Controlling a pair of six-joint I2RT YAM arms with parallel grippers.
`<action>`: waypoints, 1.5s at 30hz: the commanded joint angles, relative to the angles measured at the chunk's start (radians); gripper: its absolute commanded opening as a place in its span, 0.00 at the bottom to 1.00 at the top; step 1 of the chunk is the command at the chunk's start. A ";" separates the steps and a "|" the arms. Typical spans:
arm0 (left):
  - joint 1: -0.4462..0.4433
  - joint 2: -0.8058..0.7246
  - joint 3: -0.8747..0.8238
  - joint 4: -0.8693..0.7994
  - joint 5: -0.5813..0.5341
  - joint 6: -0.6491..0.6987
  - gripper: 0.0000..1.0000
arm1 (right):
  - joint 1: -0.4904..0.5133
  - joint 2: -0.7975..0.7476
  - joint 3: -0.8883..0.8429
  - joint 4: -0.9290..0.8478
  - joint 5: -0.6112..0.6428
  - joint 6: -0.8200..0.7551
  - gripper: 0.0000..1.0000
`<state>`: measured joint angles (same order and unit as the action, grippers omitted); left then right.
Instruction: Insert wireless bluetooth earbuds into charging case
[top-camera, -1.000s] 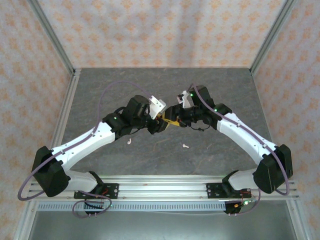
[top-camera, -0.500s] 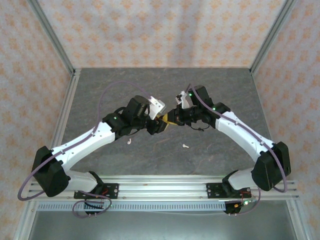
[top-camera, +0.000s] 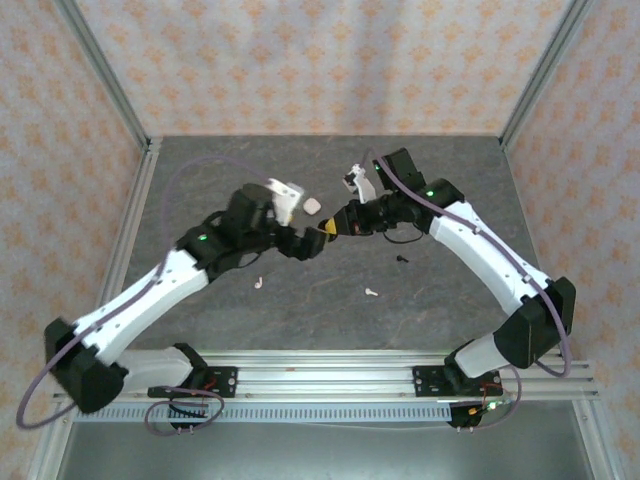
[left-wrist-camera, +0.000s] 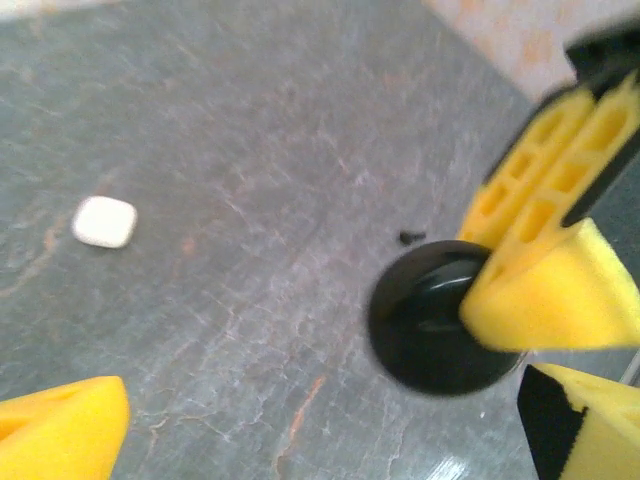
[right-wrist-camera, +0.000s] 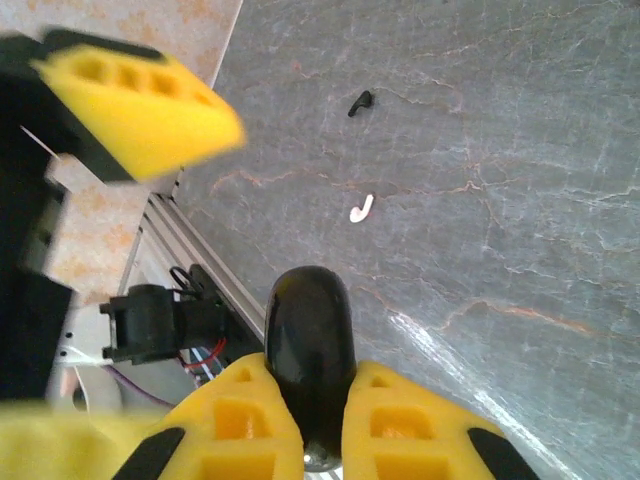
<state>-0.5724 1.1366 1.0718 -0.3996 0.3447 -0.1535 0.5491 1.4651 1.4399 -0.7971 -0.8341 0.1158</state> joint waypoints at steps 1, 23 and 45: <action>0.113 -0.120 -0.063 0.094 0.185 -0.070 1.00 | -0.001 -0.010 0.047 -0.108 0.007 -0.151 0.00; 0.151 -0.062 -0.108 0.342 0.710 -0.098 0.72 | -0.003 -0.126 0.074 -0.006 -0.250 -0.416 0.02; 0.082 0.005 -0.023 0.327 0.729 -0.088 0.27 | -0.012 -0.157 0.000 0.121 -0.292 -0.333 0.01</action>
<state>-0.4778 1.1446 1.0092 -0.1055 1.0657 -0.2432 0.5411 1.3392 1.4479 -0.7246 -1.0935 -0.2264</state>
